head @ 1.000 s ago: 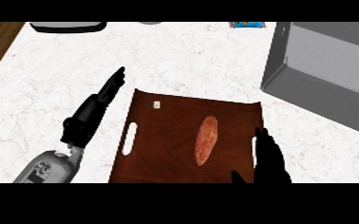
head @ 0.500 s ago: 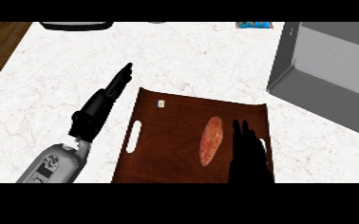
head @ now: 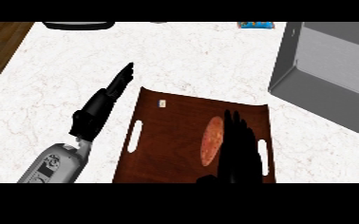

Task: Pick the sweet potato from the tray and place it in the cardboard box

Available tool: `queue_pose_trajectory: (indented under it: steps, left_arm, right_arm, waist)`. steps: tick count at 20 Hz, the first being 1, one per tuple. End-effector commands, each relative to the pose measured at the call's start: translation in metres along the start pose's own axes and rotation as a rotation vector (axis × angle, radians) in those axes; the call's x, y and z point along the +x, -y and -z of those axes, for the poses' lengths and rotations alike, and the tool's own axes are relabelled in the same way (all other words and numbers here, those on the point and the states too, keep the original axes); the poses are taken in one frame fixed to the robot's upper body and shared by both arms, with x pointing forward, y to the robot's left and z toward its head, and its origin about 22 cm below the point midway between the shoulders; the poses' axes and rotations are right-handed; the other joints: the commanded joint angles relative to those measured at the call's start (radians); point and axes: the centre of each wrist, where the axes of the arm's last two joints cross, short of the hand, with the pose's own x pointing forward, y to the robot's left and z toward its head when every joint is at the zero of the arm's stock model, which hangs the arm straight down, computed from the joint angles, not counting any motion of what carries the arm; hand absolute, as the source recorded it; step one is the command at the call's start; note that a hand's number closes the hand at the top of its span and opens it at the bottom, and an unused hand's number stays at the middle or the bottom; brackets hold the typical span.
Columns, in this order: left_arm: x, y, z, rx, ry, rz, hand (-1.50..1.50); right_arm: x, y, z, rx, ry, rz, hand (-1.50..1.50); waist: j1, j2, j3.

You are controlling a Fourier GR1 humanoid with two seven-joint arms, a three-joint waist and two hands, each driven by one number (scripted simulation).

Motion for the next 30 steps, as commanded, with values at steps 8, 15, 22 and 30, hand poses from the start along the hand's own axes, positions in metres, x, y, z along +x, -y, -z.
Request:
queue_pose_trajectory:
  steps: [8, 15, 22, 30]
  left_arm:
    - [-0.004, -0.005, -0.002, -0.005, -0.003, 0.002, 0.0]
    - [-0.01, -0.003, 0.012, 0.004, -0.004, 0.005, 0.0]
    - [-0.001, 0.005, -0.002, -0.003, -0.017, -0.02, 0.0]
    - [-0.008, 0.013, -0.006, -0.001, 0.001, 0.01, 0.0]
  right_arm:
    - [0.017, -0.026, 0.022, -0.026, -0.193, 0.001, -1.5]
    - [0.022, -0.025, 0.031, 0.02, -0.206, -0.026, -1.5]
    - [0.014, -0.021, 0.037, 0.094, -0.233, -0.05, -1.5]
    - [0.01, -0.048, 0.046, 0.117, -0.261, -0.05, -1.5]
  waist:
    - [-0.001, -0.001, 0.001]
    - [-0.007, 0.001, 0.001]
    - [-0.006, -0.004, 0.001]
    - [-0.001, -0.002, 0.001]
